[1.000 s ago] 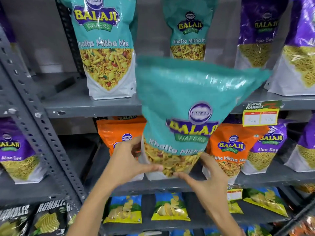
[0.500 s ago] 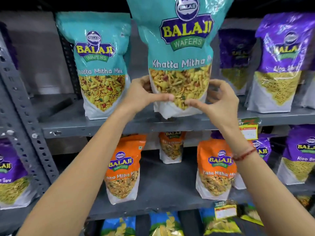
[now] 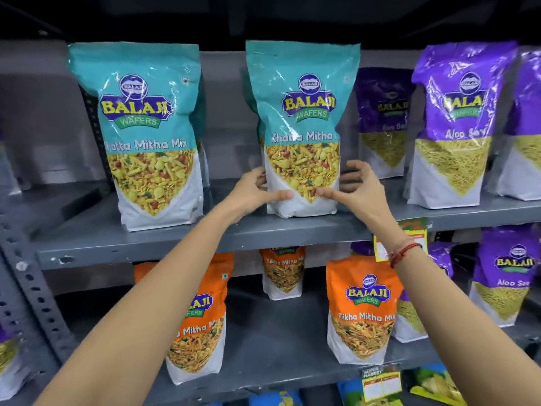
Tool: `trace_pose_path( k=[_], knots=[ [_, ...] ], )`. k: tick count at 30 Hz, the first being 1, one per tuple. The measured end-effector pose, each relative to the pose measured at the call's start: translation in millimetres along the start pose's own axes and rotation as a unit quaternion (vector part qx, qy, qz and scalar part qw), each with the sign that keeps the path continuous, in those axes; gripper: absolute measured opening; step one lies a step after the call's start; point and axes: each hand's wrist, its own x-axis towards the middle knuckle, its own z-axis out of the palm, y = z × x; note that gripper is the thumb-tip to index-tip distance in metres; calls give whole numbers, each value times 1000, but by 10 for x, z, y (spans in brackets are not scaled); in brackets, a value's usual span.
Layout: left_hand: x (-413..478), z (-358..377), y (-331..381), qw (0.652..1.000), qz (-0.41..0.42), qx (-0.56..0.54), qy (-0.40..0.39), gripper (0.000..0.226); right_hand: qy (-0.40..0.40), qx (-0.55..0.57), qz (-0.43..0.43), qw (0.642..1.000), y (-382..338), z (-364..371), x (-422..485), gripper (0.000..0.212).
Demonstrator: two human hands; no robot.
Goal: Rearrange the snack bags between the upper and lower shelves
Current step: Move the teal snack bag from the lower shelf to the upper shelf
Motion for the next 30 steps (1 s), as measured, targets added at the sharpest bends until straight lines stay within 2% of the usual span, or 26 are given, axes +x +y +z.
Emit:
trace_pose_path(
  k=[3, 5, 7, 10, 13, 17, 20, 24, 26, 27, 28, 30],
  knots=[
    [-44, -12, -22, 998, -12, 21, -52, 62, -71, 13, 58, 996, 30, -17, 61, 109],
    [-56, 3, -53, 998, -17, 21, -57, 64, -122, 19, 85, 989, 35, -30, 87, 109],
    [-60, 39, -70, 998, -19, 18, -54, 68, -153, 31, 94, 983, 25, -48, 108, 91],
    [-52, 82, -115, 996, -28, 49, -63, 88, -167, 63, 113, 977, 26, -60, 137, 62],
    [-66, 49, -118, 993, -32, 48, -102, 86, -164, 72, 128, 975, 69, -78, 136, 60],
    [-44, -22, -159, 990, -48, 43, -127, 94, -162, 83, 129, 975, 62, -88, 133, 40],
    [-28, -17, -174, 989, -53, 56, -126, 102, -157, 87, 127, 976, 42, -79, 130, 42],
    [-101, 10, -81, 987, -47, 84, -125, 81, -167, 40, 123, 977, 16, -103, 91, 65],
    [-198, 40, -31, 993, -22, 93, -62, 80, -104, -11, 77, 992, -25, -142, -30, 78],
    [-284, 79, -9, 996, 4, 87, 5, 77, -40, -17, 37, 998, -53, -172, -147, 76],
    [-408, 146, 9, 992, 37, 78, 88, 68, 31, -3, -6, 999, -76, -200, -313, 67],
    [-749, 385, 32, 962, 123, 61, 235, 42, 153, 36, -87, 984, -61, -240, -722, 42]
  ],
)
